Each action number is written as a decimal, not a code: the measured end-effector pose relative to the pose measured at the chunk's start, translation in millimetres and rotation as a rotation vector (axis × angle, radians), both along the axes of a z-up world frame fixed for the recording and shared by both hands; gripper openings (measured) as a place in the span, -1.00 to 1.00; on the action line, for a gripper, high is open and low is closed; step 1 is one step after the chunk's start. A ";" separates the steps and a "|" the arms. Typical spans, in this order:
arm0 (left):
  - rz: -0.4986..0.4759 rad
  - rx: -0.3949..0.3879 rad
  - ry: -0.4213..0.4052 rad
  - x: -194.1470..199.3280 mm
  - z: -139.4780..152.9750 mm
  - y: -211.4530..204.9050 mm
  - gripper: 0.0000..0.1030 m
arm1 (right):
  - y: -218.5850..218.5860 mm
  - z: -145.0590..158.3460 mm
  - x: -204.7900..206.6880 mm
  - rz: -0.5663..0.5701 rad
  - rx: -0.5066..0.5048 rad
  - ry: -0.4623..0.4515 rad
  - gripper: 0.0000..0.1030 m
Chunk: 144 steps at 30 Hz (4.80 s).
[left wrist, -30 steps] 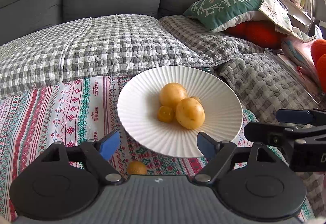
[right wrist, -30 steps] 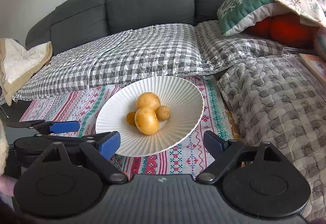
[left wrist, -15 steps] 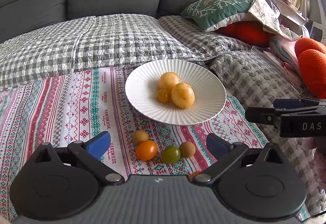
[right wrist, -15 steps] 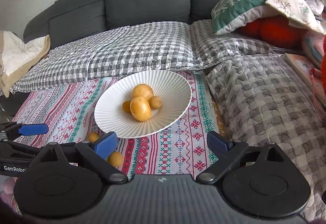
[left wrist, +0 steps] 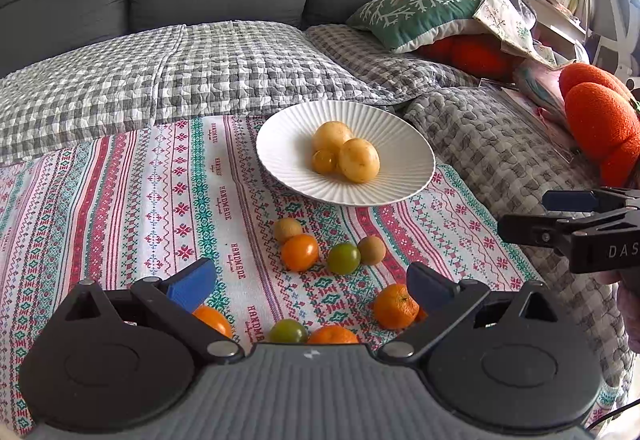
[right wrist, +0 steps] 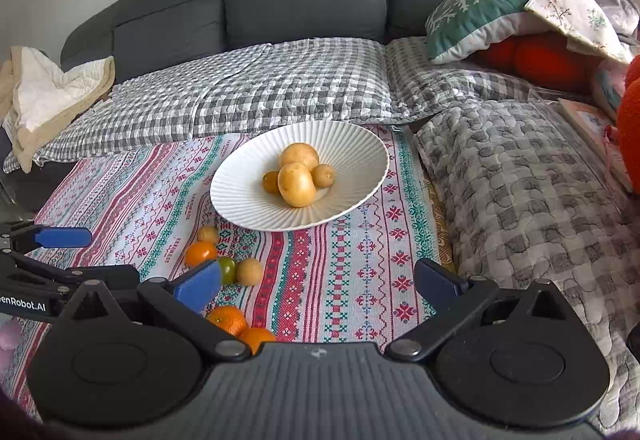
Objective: Organize fruits
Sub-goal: 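Withdraw both tools from the plate toward the remaining fruit, then grasp a tan fruit with the left tool while the right tool grasps an orange fruit, then carry both fruits onto the white plate and open both tools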
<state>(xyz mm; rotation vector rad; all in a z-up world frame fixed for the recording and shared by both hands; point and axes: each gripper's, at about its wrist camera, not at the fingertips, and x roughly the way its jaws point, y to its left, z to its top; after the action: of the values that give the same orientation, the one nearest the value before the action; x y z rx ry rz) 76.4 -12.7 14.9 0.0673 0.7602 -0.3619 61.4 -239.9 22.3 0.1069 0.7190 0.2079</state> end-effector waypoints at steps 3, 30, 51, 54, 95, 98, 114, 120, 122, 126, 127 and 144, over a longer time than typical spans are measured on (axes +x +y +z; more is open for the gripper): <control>0.004 0.014 0.019 -2.8 -6.9 7.6 0.89 | 0.8 -1.9 -6.4 0.009 -0.011 -0.007 0.99; -0.034 0.157 0.024 -18.0 -65.9 44.8 0.88 | 49.7 -46.1 -29.0 0.253 -0.204 0.004 0.99; -0.069 0.117 0.070 -13.3 -67.2 41.2 -0.10 | 58.8 -72.0 -10.2 0.243 -0.184 0.127 0.73; -0.065 0.117 0.071 -12.9 -66.7 41.7 -0.25 | 58.2 -70.4 -8.9 0.234 -0.180 0.123 0.55; -0.075 0.094 0.014 -14.8 -46.6 33.8 -0.58 | 51.1 -48.8 -2.2 0.215 -0.138 0.053 -0.44; -0.076 0.083 -0.003 -13.6 -40.0 29.6 -0.58 | 49.1 -44.4 -1.3 0.207 -0.128 0.043 -0.44; -0.087 0.040 -0.048 4.6 -12.9 -1.8 -0.58 | 37.0 -17.0 11.3 0.140 -0.065 -0.027 -0.44; -0.072 0.005 -0.050 16.1 -5.2 -17.2 -0.58 | 32.3 -10.3 23.2 0.092 -0.037 -0.045 -0.44; -0.066 -0.001 -0.053 20.1 -4.0 -22.9 -0.58 | 30.6 -9.1 27.9 0.074 -0.027 -0.049 -0.44; -0.045 -0.011 -0.053 30.0 -4.2 -31.5 -0.58 | 26.3 -7.5 36.8 0.040 -0.008 -0.055 -0.44; -0.037 -0.015 -0.052 33.0 -4.7 -33.1 -0.58 | 25.0 -7.1 38.8 0.033 -0.002 -0.056 -0.44; 0.017 -0.004 -0.043 83.4 -30.8 -61.3 -0.58 | 14.6 -22.6 82.4 -0.076 0.076 -0.004 -0.44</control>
<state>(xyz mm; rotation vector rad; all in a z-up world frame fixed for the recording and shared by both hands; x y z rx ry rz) 159.8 -73.9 -15.9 0.0648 0.7167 -0.3446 143.8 -225.3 -0.3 0.2058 0.7019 0.1627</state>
